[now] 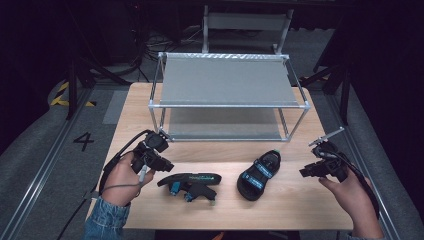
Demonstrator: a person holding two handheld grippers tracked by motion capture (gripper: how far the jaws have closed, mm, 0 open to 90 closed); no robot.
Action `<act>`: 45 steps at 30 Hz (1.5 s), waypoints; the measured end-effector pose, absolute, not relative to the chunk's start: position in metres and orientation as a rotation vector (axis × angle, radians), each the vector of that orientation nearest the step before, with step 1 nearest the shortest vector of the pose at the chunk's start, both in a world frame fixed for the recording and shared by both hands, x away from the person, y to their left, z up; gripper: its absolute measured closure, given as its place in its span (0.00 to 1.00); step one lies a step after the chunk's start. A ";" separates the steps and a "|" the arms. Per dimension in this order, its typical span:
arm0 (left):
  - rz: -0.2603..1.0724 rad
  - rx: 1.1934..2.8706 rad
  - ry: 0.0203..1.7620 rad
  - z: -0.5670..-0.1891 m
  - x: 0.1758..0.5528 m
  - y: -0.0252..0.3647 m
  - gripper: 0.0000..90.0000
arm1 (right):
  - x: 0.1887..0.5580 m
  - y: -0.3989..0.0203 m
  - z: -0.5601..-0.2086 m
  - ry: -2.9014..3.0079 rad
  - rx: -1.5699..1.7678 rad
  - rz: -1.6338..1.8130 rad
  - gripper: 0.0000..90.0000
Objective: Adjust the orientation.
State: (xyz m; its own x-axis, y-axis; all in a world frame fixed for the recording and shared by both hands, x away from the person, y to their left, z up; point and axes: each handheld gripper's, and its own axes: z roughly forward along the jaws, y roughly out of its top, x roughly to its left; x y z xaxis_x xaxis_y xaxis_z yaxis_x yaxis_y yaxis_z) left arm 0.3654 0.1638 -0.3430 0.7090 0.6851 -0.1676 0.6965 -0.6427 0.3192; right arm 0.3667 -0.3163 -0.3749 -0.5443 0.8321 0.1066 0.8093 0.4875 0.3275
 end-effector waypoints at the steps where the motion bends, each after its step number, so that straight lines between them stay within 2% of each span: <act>1: -0.036 2.560 1.063 -0.343 0.365 0.161 0.90 | 0.366 -0.315 -0.375 2.653 1.468 0.526 0.75; 9: -0.071 2.563 0.980 -0.346 0.367 0.138 0.99 | 0.362 -0.312 -0.379 2.669 1.446 0.521 0.74; 27: -0.172 2.662 0.895 -0.374 0.371 0.107 1.00 | 0.362 -0.313 -0.387 2.687 1.464 0.535 0.73; 37: -0.099 2.692 0.914 -0.374 0.373 0.100 1.00 | 0.361 -0.313 -0.390 2.688 1.473 0.529 0.73; 45: -0.062 2.666 0.938 -0.371 0.389 0.098 1.00 | 0.352 -0.320 -0.391 2.668 1.504 0.521 0.73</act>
State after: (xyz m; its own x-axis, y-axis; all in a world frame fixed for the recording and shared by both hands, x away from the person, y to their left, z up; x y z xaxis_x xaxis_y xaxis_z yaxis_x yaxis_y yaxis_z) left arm 0.3895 0.0980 -0.3708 0.7844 0.6035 -0.1428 0.6170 -0.7362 0.2779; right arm 0.3522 -0.3203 -0.3910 -0.5309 0.8370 0.1323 0.8253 0.4752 0.3050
